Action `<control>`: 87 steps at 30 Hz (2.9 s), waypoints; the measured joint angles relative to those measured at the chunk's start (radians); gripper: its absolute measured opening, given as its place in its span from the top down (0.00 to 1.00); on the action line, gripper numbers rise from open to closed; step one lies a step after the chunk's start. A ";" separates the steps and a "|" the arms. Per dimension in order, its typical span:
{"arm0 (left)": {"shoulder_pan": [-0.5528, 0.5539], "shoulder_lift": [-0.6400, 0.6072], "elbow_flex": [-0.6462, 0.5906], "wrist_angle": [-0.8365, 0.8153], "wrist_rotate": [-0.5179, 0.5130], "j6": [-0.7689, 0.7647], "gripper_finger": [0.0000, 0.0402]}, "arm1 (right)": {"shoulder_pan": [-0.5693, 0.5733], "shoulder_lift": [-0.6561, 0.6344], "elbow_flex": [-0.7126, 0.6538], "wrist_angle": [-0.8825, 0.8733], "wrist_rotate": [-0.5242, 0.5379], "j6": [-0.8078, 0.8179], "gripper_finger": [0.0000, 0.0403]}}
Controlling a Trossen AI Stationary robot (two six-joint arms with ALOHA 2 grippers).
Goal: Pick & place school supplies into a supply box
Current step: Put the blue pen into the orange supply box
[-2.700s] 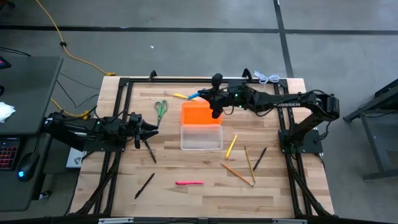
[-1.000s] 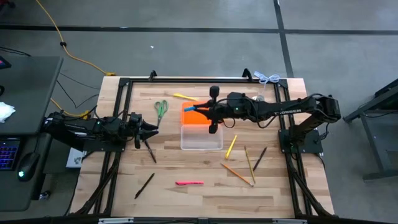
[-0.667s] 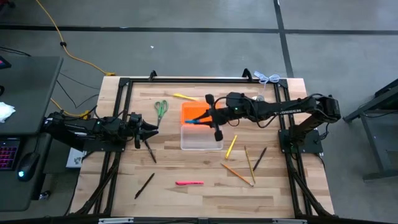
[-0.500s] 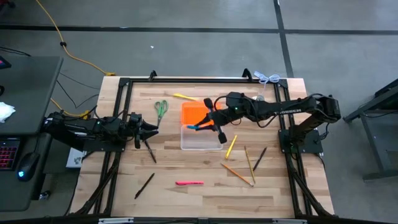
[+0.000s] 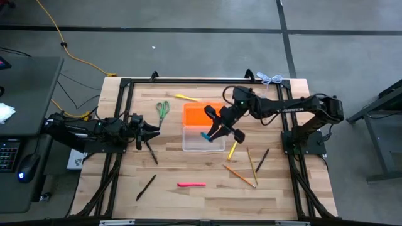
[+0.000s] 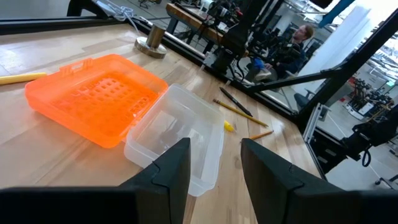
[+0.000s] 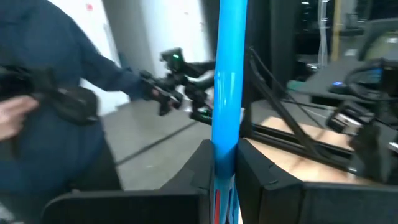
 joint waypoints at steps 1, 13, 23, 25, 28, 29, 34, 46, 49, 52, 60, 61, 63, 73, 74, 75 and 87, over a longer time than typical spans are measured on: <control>0.000 0.000 0.000 0.000 0.000 0.000 0.57 | -0.008 0.000 0.000 0.006 -0.020 0.015 0.95; 0.000 0.000 0.000 0.000 0.000 0.003 0.57 | -0.078 0.000 0.000 0.200 -0.073 0.183 0.95; 0.000 0.000 0.000 0.000 0.000 0.002 0.57 | -0.075 0.000 0.000 0.225 -0.025 0.223 0.95; 0.000 0.000 0.000 0.000 0.000 0.002 0.57 | -0.074 0.000 0.000 0.225 -0.016 0.225 0.95; 0.000 0.000 0.000 0.000 0.000 0.002 0.57 | -0.074 0.000 0.000 0.225 -0.015 0.237 0.95; 0.000 0.000 0.000 -0.001 0.000 0.002 0.57 | -0.074 0.000 0.000 0.225 -0.014 0.242 0.95; 0.000 0.000 0.000 -0.001 0.000 0.002 0.57 | -0.074 0.000 0.000 0.216 0.012 0.248 0.95; 0.000 0.000 0.000 -0.001 0.000 0.002 0.57 | -0.019 0.001 0.000 -0.146 0.301 -0.001 0.95; 0.000 0.000 0.000 -0.001 0.000 0.002 0.57 | 0.002 0.000 0.000 -0.224 0.386 -0.062 0.95; 0.000 0.000 0.000 -0.001 0.000 0.002 0.57 | 0.022 0.001 0.000 -0.292 0.477 -0.107 0.95; 0.000 0.000 0.000 -0.001 0.000 0.002 0.57 | 0.058 0.006 0.000 -0.479 0.666 -0.183 0.95; 0.000 0.000 0.000 -0.001 0.000 0.002 0.57 | 0.061 0.011 0.000 -0.495 0.675 -0.183 0.95; 0.000 0.000 0.000 -0.001 0.000 0.002 0.57 | 0.067 0.027 0.000 -0.523 0.702 -0.183 0.94; 0.000 0.000 0.000 -0.001 0.000 0.002 0.57 | 0.078 0.143 0.000 -0.535 0.766 -0.198 0.94; 0.000 0.000 0.000 -0.001 0.000 0.002 0.57 | 0.078 0.153 0.000 -0.536 0.772 -0.203 0.94; 0.000 0.000 0.000 -0.001 0.000 0.002 0.57 | 0.078 0.160 0.000 -0.536 0.776 -0.205 0.94; 0.000 0.000 0.000 -0.001 0.000 0.002 0.57 | 0.078 0.251 0.000 -0.590 0.878 -0.214 0.94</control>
